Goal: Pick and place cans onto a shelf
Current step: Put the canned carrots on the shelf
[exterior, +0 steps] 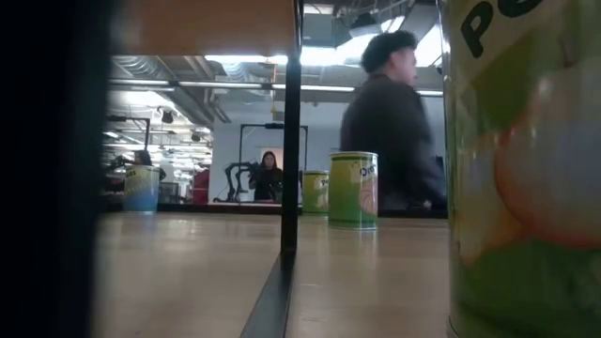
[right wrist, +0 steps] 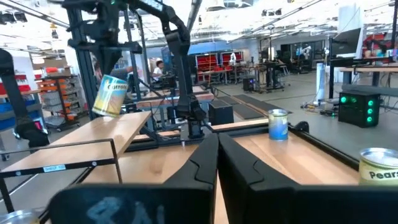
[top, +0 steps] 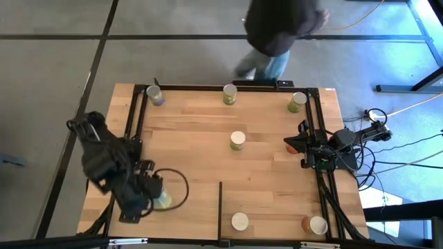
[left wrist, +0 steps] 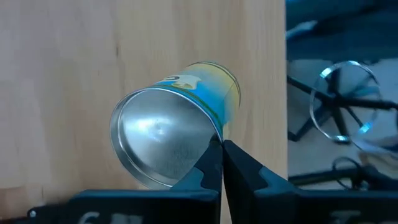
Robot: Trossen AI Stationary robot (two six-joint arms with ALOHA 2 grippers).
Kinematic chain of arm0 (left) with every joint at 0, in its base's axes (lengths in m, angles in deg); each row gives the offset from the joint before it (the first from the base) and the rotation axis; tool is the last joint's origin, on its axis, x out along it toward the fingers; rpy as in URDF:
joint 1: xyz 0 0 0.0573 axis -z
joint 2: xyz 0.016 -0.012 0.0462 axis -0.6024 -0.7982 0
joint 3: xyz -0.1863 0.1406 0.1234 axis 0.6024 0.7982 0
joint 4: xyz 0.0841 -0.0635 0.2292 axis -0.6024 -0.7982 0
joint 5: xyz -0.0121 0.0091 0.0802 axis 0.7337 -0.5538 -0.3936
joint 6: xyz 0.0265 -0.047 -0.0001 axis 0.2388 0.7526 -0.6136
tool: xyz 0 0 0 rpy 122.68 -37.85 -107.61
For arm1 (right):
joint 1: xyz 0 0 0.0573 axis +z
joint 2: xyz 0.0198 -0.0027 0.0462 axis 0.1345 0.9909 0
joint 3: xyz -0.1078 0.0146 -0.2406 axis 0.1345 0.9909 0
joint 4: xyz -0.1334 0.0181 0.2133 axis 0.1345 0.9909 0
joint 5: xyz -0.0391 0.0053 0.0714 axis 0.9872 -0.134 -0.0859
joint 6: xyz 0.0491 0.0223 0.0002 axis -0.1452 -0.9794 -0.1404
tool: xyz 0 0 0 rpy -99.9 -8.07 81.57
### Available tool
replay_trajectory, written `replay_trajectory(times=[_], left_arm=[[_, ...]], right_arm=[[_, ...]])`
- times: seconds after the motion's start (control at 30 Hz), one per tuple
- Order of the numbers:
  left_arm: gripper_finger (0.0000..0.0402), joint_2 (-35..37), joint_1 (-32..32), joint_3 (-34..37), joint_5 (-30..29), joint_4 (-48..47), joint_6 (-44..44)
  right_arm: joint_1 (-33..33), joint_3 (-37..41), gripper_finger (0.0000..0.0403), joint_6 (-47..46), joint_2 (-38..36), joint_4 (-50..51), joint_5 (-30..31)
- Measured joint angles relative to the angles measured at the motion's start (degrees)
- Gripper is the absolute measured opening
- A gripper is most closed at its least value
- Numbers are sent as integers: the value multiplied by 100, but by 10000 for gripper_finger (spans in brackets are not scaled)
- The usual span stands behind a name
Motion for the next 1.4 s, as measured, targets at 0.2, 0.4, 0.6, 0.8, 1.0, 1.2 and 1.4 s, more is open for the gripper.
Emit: replay_trajectory(times=[0.2, 0.4, 0.6, 0.8, 1.0, 1.2, 1.4], left_arm=[[0, -353, 500, 0, -354, 0, 763], [0, -646, 614, -7, -146, 18, 809], [0, -694, 582, -7, -46, -9, 811], [10, -694, 538, -7, 97, -2, 891], [25, -694, 484, -4, 122, -3, 1136], [28, -694, 490, -2, 505, -2, 1071], [28, -672, 490, -272, 391, -5, 1124]], right_arm=[[2, 0, 16, 24, 0, 0, 2], [2, 0, 16, 28, 0, 0, 4], [2, 0, 16, 24, 0, 0, 4], [1, 0, 16, 21, 0, -2, 4], [2, 0, 16, 20, 0, -2, 3], [0, -2, 16, 18, 0, -2, 2], [0, 0, 16, 4, 0, -2, 4]])
